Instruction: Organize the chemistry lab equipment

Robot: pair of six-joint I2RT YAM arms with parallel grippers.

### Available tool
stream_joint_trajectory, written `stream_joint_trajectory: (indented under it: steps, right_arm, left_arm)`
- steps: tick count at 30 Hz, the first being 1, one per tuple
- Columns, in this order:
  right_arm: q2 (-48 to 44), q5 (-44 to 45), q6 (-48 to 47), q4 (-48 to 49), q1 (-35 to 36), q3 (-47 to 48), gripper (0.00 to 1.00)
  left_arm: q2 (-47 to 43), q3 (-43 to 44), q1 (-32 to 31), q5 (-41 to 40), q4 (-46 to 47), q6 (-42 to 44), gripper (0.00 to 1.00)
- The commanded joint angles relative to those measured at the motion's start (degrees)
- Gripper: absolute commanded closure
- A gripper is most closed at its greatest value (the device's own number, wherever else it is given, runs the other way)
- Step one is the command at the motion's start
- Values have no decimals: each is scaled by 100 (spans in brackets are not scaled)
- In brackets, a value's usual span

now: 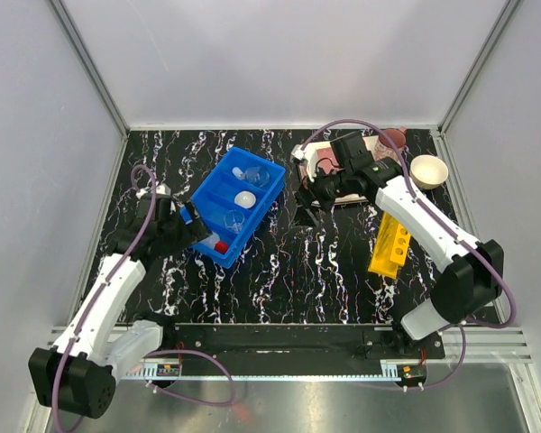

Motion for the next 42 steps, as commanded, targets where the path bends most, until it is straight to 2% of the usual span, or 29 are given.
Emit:
stream_joint_trajectory:
  steps: [1, 5, 13, 20, 26, 32, 42]
  right_arm:
    - [-71, 322, -19, -184, -8, 197, 0]
    - [-255, 358, -239, -184, -52, -93, 0]
    - [-791, -361, -230, 52, -789, -559, 0]
    - [-950, -564, -265, 308, -1071, -973, 0]
    - [-967, -845, -265, 483, -1212, -1254, 0]
    - [-1099, -1091, -248, 668, -1264, -1491, 0]
    - [-1029, -1355, -309, 791, -1335, -1799, 0]
  left_arm:
    - [-306, 241, 28, 1411, 919, 947, 1]
    - [351, 776, 28, 1906, 1254, 1229, 1]
    - [2759, 2234, 10, 2969, 1984, 1361, 1]
    - [4762, 3710, -51, 3084, 1967, 1528, 9]
    - [5853, 4573, -122, 2698, 1563, 1650, 12]
    - [6294, 5171, -192, 2478, 1413, 1800, 14]
    - [6356, 5321, -245, 2522, 1474, 1791, 20]
